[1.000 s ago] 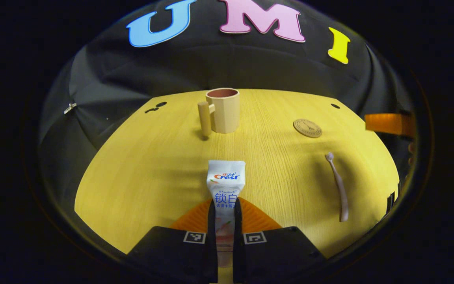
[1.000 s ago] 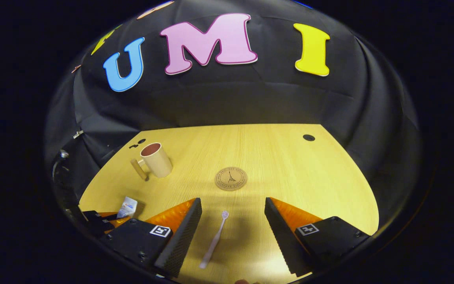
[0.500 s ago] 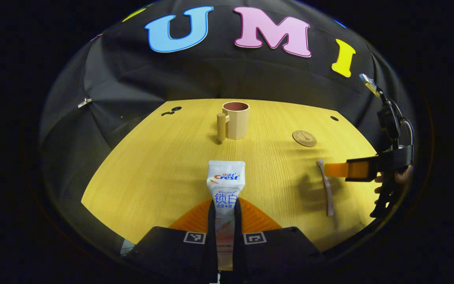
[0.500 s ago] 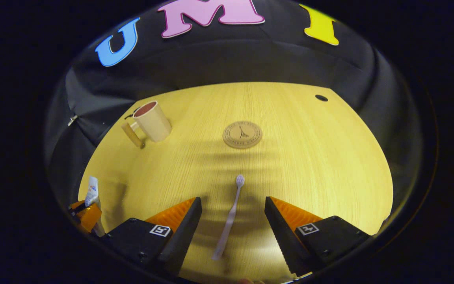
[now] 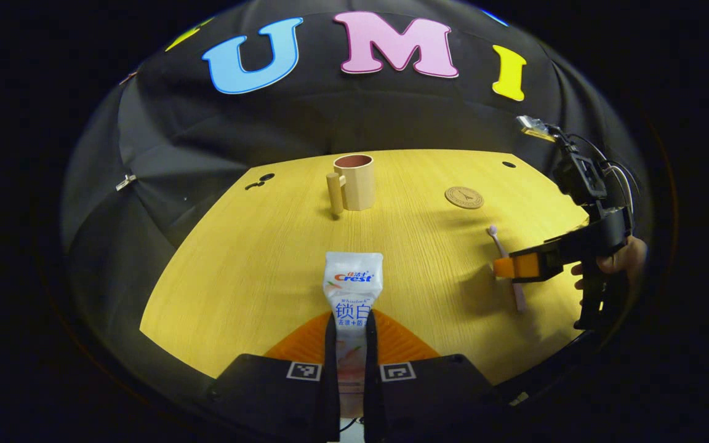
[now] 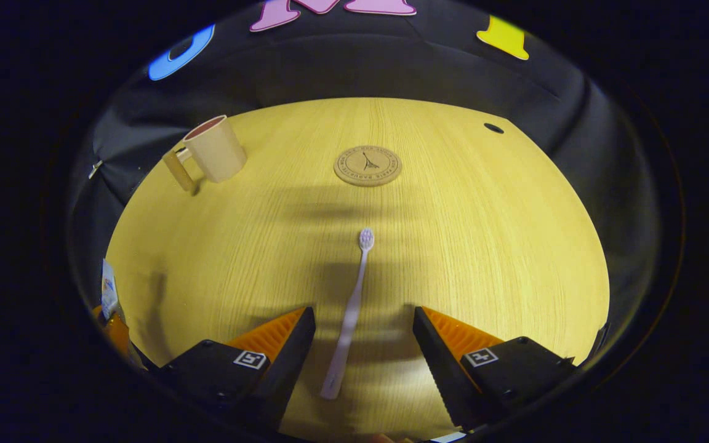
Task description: Put the toothbrush and toothpaste on the desktop into the cup, then pick up the cup and place it on the coaster on the desktop.
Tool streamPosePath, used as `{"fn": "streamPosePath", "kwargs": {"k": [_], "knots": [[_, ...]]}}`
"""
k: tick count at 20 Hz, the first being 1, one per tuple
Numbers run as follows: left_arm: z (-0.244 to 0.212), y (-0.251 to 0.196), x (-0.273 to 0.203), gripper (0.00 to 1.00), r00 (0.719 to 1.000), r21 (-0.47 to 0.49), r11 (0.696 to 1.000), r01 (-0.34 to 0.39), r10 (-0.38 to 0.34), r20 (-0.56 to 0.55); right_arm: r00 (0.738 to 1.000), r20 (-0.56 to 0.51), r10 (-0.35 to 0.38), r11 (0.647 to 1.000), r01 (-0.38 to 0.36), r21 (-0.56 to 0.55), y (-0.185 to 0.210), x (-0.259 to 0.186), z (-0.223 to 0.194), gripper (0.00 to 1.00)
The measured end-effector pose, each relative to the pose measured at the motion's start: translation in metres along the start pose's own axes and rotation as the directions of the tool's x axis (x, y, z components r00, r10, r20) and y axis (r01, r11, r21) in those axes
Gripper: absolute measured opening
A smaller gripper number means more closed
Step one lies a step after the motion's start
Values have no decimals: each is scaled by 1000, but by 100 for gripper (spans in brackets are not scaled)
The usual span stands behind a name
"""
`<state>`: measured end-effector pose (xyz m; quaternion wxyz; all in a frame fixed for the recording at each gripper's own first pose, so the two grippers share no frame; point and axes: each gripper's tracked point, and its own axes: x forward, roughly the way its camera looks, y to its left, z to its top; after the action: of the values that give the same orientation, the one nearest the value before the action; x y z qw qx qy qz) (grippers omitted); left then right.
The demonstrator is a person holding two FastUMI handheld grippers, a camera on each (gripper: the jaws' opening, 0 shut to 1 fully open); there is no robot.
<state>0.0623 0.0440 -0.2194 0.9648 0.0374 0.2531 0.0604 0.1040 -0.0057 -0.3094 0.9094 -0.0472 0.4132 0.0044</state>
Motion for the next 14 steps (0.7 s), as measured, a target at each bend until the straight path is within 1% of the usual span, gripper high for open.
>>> {"fn": "streamPosePath", "kwargs": {"k": [1, 2, 3, 4, 5, 6, 8, 10, 11, 12, 14], "knots": [[0, 0, 1, 20, 1000, -9, 1000, 6, -6, 0, 1000, 8, -2, 1000, 2, -1, 3, 4, 5, 100], [1, 0, 0, 20, 1000, -20, 1000, 9, -8, 1, 1000, -10, -2, 1000, 2, -3, 5, 1, -1, 98], [2, 2, 1, 20, 1000, -31, 999, 10, -10, 2, 1000, 3, -3, 1000, 3, 8, 6, 5, 3, 100], [2, 3, 1, 20, 1000, -41, 999, 13, -13, 4, 1000, -12, -13, 1000, 13, 21, 5, 2, 0, 85], [2, 4, 2, 20, 1000, -47, 999, 14, -13, 4, 1000, -13, -27, 999, 28, 39, 4, 2, 2, 85], [1, 5, 2, 20, 1000, -51, 999, 12, -12, 2, 999, -19, -39, 997, 40, 62, 2, 3, 1, 74], [3, 9, 1, 20, 1000, -55, 998, 9, -9, 3, 999, -21, -49, 996, 51, 69, 2, 4, 3, 72], [1, 12, 2, 20, 1000, -39, 999, -5, 5, -1, 999, -10, -43, 998, 43, 54, 4, 4, 3, 39], [2, 13, 2, 20, 1000, -41, 999, -5, 5, 1, 1000, -9, -23, 999, 24, 41, 7, 4, 3, 31], [2, 12, 2, 20, 1000, -51, 999, -4, 4, 1, 1000, -9, -20, 999, 21, 35, 7, 4, 2, 25], [-1, 12, 3, 20, 1000, -78, 997, -4, 4, -7, 1000, -15, 26, 999, -26, 30, 11, 2, 2, 12]]}}
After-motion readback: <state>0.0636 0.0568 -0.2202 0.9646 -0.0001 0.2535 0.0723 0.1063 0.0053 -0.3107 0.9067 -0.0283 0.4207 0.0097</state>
